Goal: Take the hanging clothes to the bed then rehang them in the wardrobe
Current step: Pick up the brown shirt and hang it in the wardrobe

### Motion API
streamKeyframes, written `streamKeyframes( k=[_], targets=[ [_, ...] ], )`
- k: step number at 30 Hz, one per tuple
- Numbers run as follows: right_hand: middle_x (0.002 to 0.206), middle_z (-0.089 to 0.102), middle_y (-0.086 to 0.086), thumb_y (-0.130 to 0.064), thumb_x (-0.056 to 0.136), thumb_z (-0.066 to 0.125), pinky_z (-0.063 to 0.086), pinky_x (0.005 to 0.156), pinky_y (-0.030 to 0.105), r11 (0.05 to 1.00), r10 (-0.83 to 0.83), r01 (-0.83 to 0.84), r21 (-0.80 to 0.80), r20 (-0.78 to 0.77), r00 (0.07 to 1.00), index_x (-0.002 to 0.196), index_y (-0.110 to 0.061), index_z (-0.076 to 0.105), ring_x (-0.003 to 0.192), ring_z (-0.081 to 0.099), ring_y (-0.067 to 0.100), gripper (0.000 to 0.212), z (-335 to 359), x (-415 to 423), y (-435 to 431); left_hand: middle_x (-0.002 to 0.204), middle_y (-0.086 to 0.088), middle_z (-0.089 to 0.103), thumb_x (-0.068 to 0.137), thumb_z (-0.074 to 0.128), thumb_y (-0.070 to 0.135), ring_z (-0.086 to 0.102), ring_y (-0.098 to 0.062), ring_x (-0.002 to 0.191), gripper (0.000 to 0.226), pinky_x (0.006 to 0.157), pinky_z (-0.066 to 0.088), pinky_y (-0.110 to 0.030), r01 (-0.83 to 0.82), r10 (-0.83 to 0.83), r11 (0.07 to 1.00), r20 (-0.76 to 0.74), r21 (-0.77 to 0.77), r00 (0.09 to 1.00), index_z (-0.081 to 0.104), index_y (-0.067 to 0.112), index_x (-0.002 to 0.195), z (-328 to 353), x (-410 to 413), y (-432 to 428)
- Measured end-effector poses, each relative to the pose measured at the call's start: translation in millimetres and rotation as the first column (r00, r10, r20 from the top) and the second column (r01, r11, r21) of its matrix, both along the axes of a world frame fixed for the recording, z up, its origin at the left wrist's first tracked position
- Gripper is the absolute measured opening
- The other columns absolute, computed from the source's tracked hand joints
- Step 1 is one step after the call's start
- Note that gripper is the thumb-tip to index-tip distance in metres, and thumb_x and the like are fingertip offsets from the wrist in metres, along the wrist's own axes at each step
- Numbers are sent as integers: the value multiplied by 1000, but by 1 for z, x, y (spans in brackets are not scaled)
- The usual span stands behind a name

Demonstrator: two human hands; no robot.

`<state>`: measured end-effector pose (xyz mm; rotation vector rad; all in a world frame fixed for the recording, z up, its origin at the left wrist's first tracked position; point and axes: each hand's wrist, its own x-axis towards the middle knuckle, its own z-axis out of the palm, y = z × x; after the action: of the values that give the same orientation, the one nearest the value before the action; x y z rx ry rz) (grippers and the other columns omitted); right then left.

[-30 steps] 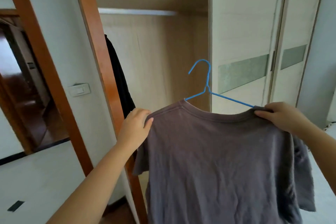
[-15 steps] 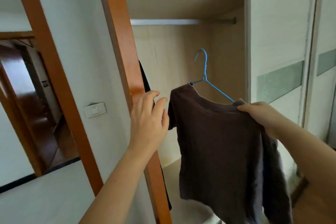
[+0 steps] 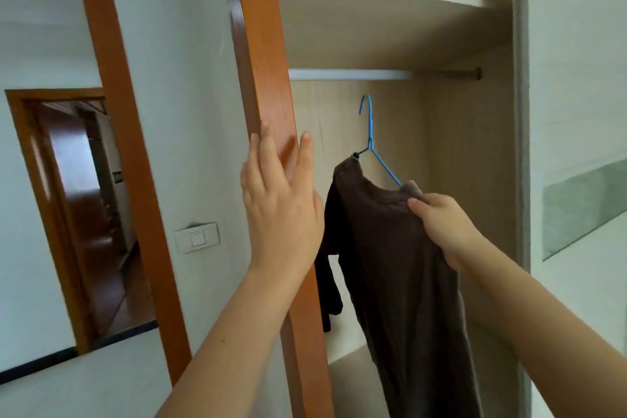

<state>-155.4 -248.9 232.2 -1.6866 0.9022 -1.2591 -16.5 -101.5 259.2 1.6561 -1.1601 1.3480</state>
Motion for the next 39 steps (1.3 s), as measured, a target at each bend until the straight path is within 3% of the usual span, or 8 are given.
streamKeyframes(
  k=[4,7,11,14,20,24,29,39],
  targets=[
    [75,57,20,-19,91,46,37,63,32,987,25,-34,-160,-60,998,95,10,59,68,51,25,31,15,19,-24,142,-26,36,83,59,8,42,-41,125,56,98,43,-44,-91,90,993,-22,-72,996,42,12,136,10,-5,-8],
    [81,62,29,-18,91,46,43,64,38,972,92,-99,-213,-43,995,97,10,60,71,56,33,31,33,33,-43,140,-26,39,82,62,8,45,-41,122,56,95,45,-43,-176,171,975,-48,-136,984,43,9,135,11,-8,-18],
    [79,62,24,-18,88,49,40,67,34,957,224,-217,-191,17,974,91,5,62,74,56,28,26,56,53,-69,138,-27,42,77,68,5,46,-44,120,62,91,47,-49,-337,332,926,-59,-172,942,43,10,134,13,-16,-39],
    [75,59,16,-14,87,49,41,68,32,939,319,-305,-159,77,944,73,-4,59,74,56,27,20,77,62,-87,140,-26,39,79,66,7,43,-46,123,61,95,43,-52,-411,398,890,-102,-197,912,42,12,135,22,-18,-52],
    [59,48,6,-8,88,45,36,47,23,879,472,-459,-130,101,876,61,-9,50,53,46,17,28,116,98,-104,144,-24,31,85,51,5,36,-45,126,50,97,42,-57,-504,506,825,-64,-255,860,44,9,134,24,-9,-58],
    [61,48,7,-13,89,45,34,52,27,859,512,-505,-86,125,850,61,-9,47,53,45,18,28,126,124,-115,142,-26,34,87,48,-2,33,-39,120,47,96,42,-49,-544,566,781,-20,-306,824,44,4,133,23,-2,-58],
    [67,52,7,-13,91,45,39,56,28,836,542,-545,-63,247,803,65,-9,50,58,50,18,26,129,138,-128,140,-29,37,81,56,-7,40,-45,114,54,89,43,-47,-543,575,788,32,-289,818,45,2,133,18,-1,-51],
    [71,51,9,-14,90,46,41,57,29,806,581,-591,19,164,797,81,-3,51,61,51,19,15,121,169,-143,142,-28,35,83,55,-3,36,-41,114,52,87,43,-49,-465,500,826,32,-318,866,43,4,134,16,-3,-52]
  ],
)
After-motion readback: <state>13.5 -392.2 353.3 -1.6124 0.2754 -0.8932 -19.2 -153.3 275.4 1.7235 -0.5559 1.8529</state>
